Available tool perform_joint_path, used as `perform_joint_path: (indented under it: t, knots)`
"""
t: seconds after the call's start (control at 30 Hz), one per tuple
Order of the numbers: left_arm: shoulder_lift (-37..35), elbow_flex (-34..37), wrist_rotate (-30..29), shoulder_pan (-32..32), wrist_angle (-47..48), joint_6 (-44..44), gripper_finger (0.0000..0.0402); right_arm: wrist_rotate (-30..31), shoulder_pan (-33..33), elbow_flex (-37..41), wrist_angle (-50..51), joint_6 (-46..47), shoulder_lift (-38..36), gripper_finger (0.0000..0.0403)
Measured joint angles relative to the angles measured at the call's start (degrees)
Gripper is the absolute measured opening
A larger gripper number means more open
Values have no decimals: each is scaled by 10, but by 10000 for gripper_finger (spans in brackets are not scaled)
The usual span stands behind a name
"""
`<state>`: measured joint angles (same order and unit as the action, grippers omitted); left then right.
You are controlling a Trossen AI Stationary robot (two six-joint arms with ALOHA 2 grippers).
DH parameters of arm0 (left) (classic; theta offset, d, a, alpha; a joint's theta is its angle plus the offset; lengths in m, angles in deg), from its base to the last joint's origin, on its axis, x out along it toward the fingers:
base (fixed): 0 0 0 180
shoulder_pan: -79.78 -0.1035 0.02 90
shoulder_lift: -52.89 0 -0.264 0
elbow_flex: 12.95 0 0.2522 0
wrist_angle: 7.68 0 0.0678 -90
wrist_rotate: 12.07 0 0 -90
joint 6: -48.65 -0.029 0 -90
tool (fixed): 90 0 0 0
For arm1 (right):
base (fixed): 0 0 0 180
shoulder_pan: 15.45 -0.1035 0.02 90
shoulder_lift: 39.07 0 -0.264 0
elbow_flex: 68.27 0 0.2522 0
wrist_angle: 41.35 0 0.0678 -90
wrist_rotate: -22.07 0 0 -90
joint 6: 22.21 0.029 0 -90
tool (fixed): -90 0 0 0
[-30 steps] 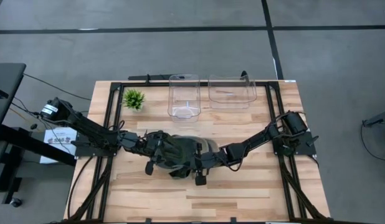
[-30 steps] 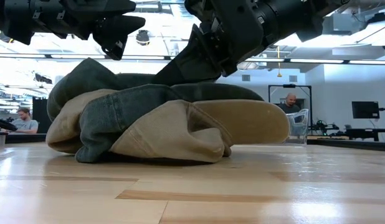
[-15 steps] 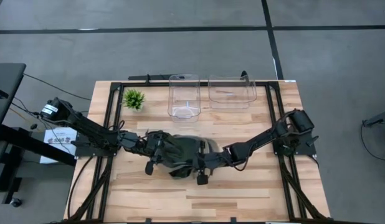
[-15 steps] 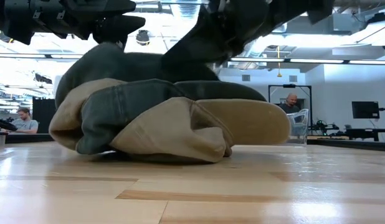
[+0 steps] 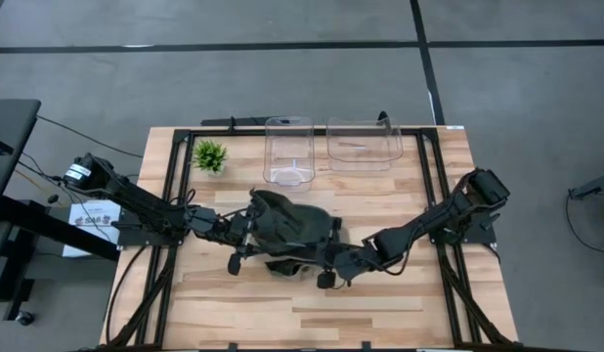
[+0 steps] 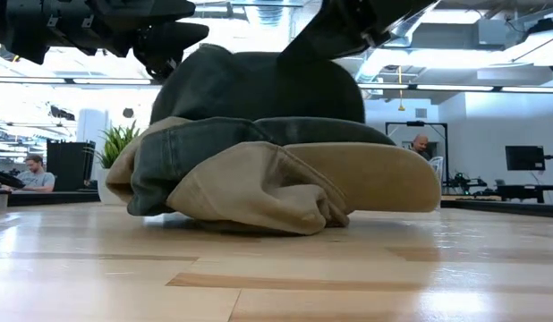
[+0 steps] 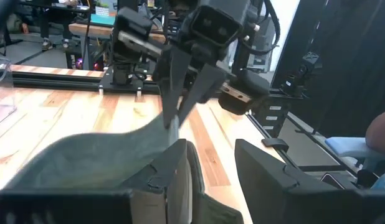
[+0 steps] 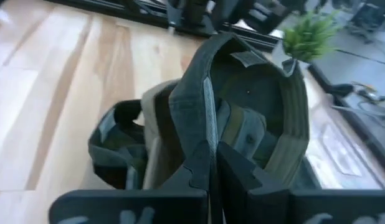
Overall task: Pick & Place hat
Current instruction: Put the black cap into the left transparent bin
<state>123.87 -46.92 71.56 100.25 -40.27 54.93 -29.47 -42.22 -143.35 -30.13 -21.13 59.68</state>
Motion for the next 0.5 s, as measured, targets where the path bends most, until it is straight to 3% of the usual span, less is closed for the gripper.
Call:
perform_joint_path:
  t: [0.5]
  knots:
    - [0, 0, 0, 0, 0, 0, 134, 164, -29, 0, 60, 19, -15, 11]
